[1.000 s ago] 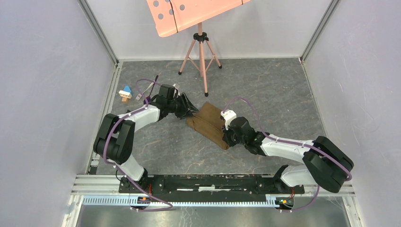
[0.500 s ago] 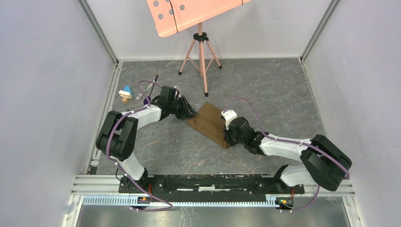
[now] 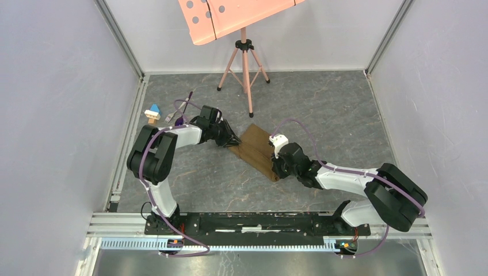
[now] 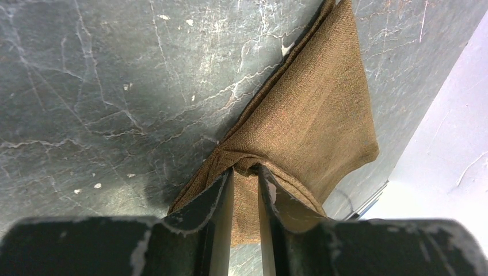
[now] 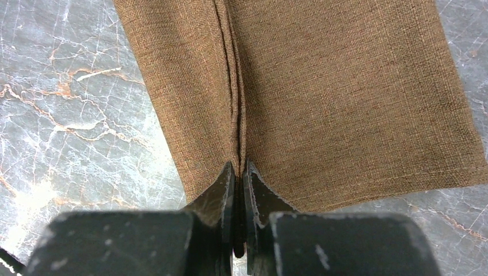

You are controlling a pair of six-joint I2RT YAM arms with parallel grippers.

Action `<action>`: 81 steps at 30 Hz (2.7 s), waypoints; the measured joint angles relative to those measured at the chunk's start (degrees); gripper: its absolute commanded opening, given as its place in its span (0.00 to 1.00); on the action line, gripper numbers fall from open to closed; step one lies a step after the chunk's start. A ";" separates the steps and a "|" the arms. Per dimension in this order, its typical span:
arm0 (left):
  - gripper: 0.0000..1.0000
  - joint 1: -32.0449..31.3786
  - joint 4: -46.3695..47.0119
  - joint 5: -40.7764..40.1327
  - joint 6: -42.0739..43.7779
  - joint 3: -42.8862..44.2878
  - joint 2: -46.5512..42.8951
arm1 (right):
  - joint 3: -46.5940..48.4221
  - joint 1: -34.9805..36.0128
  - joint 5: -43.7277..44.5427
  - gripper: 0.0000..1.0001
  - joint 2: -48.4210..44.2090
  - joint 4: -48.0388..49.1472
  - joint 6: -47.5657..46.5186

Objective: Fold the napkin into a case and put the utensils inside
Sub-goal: Smooth out the 2/3-rectangle-folded napkin at the center of the board.

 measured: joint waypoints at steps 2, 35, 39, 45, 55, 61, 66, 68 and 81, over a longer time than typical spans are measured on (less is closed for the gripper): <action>0.36 0.00 0.00 0.11 0.07 0.04 0.11 | -0.02 -0.02 -0.11 0.00 0.00 0.00 0.13; 0.32 -1.51 3.06 2.01 1.18 -1.07 -3.21 | -4.35 -0.04 0.44 0.00 -3.74 1.40 2.62; 0.30 -1.57 3.76 2.01 1.09 -1.07 -2.03 | -4.33 -0.04 0.57 0.20 -3.74 1.31 2.54; 0.26 -1.51 4.57 1.90 1.07 -1.07 1.09 | -1.75 -0.04 1.29 0.49 -4.15 -3.08 0.70; 0.25 -1.49 4.98 1.88 1.09 -0.96 1.68 | 12.85 -0.37 -9.53 0.50 2.80 -5.11 -5.18; 0.22 -1.27 4.90 1.70 1.09 -0.90 1.86 | 19.74 -0.72 -25.07 0.41 16.20 4.74 -2.16; 0.22 -0.72 4.90 1.70 1.09 -0.90 1.86 | 19.96 -3.45 -33.46 0.40 23.02 10.51 1.42; 0.22 -0.46 4.87 1.73 1.09 -0.90 1.88 | 18.38 -5.09 -35.10 0.40 23.85 12.13 2.47; 0.22 0.13 4.96 3.08 1.09 -0.46 2.84 | -0.22 -11.13 -39.41 0.40 11.52 13.97 2.62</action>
